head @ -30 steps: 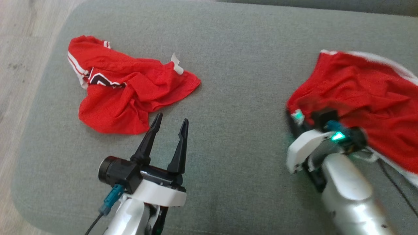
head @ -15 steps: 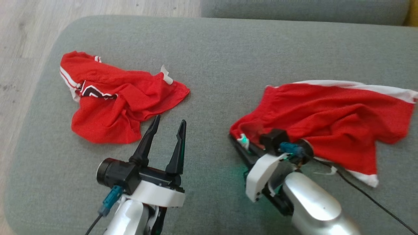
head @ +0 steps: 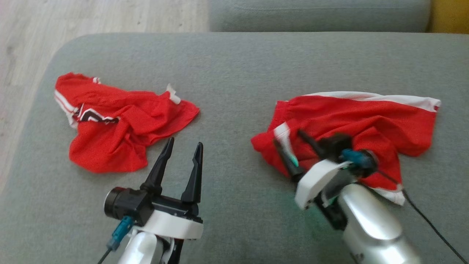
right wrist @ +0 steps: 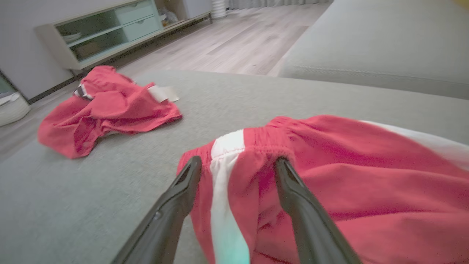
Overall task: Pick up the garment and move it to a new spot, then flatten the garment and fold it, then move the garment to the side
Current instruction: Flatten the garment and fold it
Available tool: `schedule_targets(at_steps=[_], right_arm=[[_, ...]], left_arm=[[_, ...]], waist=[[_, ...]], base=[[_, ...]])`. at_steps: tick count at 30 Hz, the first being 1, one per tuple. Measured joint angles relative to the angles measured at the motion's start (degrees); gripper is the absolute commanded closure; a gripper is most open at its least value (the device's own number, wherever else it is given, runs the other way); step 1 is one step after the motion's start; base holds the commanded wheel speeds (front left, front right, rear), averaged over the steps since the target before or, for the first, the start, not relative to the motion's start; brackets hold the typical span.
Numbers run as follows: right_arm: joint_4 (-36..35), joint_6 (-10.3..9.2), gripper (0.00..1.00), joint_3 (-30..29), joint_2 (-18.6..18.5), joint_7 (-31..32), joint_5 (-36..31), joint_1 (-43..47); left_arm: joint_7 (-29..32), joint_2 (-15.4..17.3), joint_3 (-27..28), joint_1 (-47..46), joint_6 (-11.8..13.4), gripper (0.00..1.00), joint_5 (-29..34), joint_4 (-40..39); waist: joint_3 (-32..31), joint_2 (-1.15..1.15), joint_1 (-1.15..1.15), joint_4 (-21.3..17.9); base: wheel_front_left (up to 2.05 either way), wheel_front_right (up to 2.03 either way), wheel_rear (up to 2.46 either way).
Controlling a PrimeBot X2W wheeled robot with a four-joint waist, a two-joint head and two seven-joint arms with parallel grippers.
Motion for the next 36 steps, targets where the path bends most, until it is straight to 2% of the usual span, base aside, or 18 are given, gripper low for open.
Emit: schedule_targets(at_steps=[5, 10, 13, 20, 33, 34, 35, 36], right_arm=[[-1.9, 0.0, 0.0, -11.0, 0.0, -0.3, -3.7, 2.9], [-7.2, 0.0, 0.0, -22.9, 0.1, -0.2, -8.2, 9.5], [-10.9, 0.0, 0.0, -28.2, 0.2, -0.2, -9.7, 12.5], [-13.9, 0.0, 0.0, -31.3, 1.1, 2.0, -10.9, 12.9], [-4.0, 0.0, 0.0, -35.2, 1.1, 8.3, -21.1, 4.1], [-2.9, 0.0, 0.95, -35.9, 1.1, 8.3, -22.0, 3.9], [-2.9, 0.0, 1.0, -35.9, 1.1, 8.3, -22.0, 3.9], [-2.6, 0.0, 1.0, -36.3, 1.1, 8.2, -22.3, 3.7]], left_arm=[[0.0, 0.0, 0.5, 0.1, 0.0, 0.0, 0.1, -0.6], [0.0, 0.0, 1.0, 1.2, 0.0, 0.0, 0.2, -0.8], [0.0, 0.0, 1.1, 1.2, 0.0, 0.0, 0.6, -0.9], [0.0, 0.0, 0.7, 0.9, -0.1, 0.0, 0.8, -0.9], [0.0, 0.0, -0.3, -1.4, -0.6, 0.0, 0.8, -0.5], [0.0, 0.0, -0.3, -1.5, -0.6, 0.0, 0.8, -0.5], [0.0, 0.0, -0.3, -1.5, -0.6, 0.0, 0.8, -0.5], [0.0, 0.0, -0.3, -1.5, -0.6, 0.0, 0.7, -0.5]], waist=[[-1.0, 0.0, 0.0, -2.1], [-1.4, 0.0, 0.0, -4.2], [-1.1, 0.0, 0.0, -5.0], [0.9, 0.0, 0.0, -5.2], [4.7, 0.0, 0.01, -0.6], [4.9, 0.0, 0.01, 0.1], [4.9, 0.0, 0.01, 0.1], [5.0, 0.0, 0.01, 0.3]], base=[[0.0, 0.0, 0.0], [0.0, 0.0, 0.0], [0.0, 0.0, 0.0], [0.0, 0.0, 0.0], [0.0, 0.0, 0.0], [0.0, 0.0, 0.0], [0.0, 0.0, 0.0], [0.0, 0.0, 0.0]])
